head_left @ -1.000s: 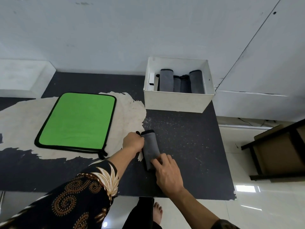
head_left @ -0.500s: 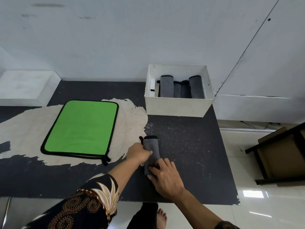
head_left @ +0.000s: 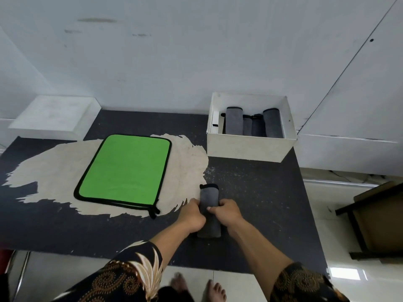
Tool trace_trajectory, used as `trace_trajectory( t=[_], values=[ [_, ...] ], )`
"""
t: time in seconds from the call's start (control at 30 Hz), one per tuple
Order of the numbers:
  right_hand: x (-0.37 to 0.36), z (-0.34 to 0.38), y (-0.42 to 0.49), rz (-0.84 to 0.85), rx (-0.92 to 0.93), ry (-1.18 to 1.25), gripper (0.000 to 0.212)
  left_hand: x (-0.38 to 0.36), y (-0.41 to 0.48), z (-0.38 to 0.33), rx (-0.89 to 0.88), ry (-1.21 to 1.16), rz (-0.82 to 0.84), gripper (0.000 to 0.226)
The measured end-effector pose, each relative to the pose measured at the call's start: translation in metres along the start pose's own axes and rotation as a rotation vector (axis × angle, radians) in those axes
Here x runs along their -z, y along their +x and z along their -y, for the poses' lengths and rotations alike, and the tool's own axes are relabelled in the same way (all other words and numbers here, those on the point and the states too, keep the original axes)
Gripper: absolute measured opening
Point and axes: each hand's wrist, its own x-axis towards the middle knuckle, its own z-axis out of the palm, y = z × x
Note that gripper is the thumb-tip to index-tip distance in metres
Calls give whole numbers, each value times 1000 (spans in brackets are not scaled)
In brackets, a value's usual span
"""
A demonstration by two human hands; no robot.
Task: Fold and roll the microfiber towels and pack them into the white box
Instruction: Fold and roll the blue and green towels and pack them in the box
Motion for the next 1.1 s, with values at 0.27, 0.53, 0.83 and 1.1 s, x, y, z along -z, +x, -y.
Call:
trace_trajectory(
  t=[0.27,0.53,0.83,1.1],
  values=[
    [-3,41,-24,65,107,447,31,52,-5,-24,-270,-121,-113,39],
    [12,107,-51,-48,242,788,18,102,-12,-65,-656,97,-313,20],
    [57,143,-48,-352,376,788,14,114,-18,-108,-861,94,-141,55],
    [109,159,3,-254,514,584,31,126,12,-169,-726,8,-95,61]
  ],
)
